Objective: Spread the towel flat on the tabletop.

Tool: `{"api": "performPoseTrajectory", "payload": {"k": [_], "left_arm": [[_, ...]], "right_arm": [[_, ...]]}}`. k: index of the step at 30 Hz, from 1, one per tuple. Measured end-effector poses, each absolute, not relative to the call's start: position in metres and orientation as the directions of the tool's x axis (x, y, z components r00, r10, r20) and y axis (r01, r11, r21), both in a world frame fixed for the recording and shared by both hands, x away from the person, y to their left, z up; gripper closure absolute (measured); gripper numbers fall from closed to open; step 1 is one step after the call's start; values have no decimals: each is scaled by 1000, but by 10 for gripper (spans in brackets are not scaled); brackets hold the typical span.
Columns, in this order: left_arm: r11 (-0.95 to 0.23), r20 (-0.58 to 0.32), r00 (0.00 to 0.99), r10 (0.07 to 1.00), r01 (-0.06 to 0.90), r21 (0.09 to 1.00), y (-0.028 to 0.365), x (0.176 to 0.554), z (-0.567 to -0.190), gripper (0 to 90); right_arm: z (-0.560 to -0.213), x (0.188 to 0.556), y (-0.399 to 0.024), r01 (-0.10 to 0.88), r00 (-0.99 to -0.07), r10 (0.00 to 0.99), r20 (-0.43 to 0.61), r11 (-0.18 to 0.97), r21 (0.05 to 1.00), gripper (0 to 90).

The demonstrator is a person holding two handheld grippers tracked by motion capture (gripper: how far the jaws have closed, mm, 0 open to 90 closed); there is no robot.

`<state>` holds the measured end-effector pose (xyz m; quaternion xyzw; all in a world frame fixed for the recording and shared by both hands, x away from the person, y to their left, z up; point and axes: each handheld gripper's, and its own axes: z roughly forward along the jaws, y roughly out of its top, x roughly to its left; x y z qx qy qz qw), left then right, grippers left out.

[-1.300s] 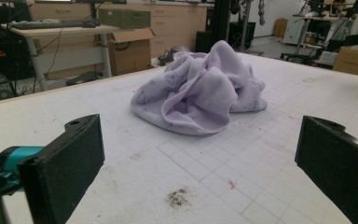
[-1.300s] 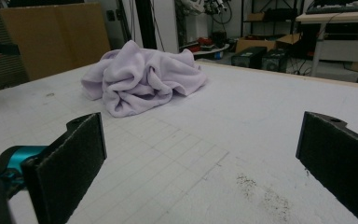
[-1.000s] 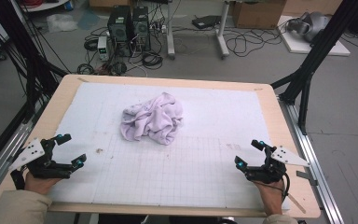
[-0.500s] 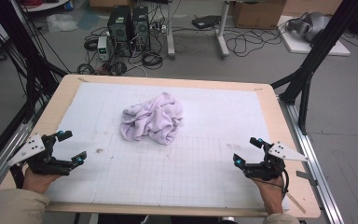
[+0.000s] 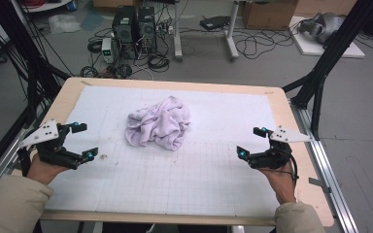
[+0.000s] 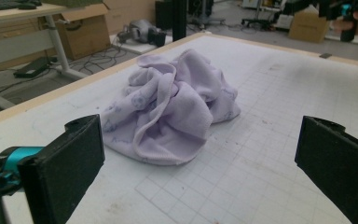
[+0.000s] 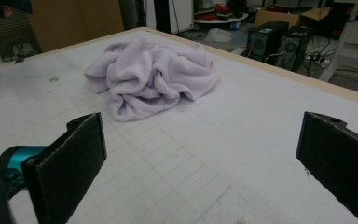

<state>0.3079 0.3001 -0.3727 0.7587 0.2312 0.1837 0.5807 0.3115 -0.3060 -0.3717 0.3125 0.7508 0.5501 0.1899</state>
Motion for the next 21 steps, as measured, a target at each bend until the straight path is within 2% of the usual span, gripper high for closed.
{"api": "performPoseTrajectory", "payload": {"k": [9,21], "left_arm": [[-318,49,859,510,135,939,274,331,-349,18],[-439,73,884,461,156,885,247,374,-332,19]], "right_arm": [[-346,336,-284,259,-784,618,62,235,937,5],[-324,383,-231,235,-875,484,7,411,881,6]]}}
